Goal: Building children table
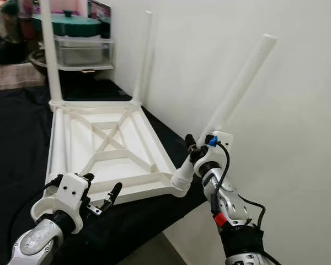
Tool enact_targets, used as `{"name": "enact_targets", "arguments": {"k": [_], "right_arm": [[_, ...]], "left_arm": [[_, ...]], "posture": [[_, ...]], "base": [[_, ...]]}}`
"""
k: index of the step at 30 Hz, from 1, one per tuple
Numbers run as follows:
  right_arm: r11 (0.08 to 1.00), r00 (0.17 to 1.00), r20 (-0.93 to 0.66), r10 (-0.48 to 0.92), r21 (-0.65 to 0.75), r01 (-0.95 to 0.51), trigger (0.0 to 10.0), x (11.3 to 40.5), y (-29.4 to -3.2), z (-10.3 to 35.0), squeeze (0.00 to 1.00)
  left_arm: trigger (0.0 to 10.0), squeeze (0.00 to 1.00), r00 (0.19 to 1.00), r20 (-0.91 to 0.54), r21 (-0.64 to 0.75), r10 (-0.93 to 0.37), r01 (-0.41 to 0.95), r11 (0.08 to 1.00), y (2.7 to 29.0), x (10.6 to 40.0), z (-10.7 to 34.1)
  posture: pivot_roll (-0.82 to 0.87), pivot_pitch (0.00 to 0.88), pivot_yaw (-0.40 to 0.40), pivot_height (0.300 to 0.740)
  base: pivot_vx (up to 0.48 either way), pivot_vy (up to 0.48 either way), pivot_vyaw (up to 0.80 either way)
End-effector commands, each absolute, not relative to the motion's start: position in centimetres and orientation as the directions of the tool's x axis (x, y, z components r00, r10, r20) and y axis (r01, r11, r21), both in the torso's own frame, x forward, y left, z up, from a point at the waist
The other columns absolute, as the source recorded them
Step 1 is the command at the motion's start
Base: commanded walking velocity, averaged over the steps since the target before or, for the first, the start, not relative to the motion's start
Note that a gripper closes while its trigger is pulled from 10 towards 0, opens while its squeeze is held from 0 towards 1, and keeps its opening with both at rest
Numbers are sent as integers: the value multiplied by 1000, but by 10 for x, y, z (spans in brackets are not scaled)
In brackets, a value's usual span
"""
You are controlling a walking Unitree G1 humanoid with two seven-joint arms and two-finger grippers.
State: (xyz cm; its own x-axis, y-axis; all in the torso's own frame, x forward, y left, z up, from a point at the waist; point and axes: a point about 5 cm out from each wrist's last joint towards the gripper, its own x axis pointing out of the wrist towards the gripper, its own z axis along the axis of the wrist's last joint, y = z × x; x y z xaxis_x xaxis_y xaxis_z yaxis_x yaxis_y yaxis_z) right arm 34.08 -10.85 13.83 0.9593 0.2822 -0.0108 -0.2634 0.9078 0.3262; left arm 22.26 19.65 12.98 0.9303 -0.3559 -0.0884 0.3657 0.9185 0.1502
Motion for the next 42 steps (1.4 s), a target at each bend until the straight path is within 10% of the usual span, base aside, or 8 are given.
{"name": "enact_targets", "arguments": {"k": [1,19,31,42], "right_arm": [[835,885,-77,459,378,-401,0,331,-95,121,0],[636,680,4,733,350,-688,0,312,-84,121,0],[344,355,14,935,219,-913,0,300,-91,128,0],[283,288,0,958,187,-941,0,304,-89,135,0]], "left_arm": [[10000,0,925,-101,149,-365,377,914,195,224,126],[10000,0,919,-130,148,-371,388,909,197,219,122],[10000,0,912,-132,150,-387,405,902,197,219,124],[10000,0,898,-123,138,-422,437,889,192,219,127]], "posture": [[142,0,-162,740],[151,0,-168,740],[161,0,-172,740],[159,0,-165,740]], "base": [[0,0,0],[0,0,0],[0,0,0],[0,0,0]]}}
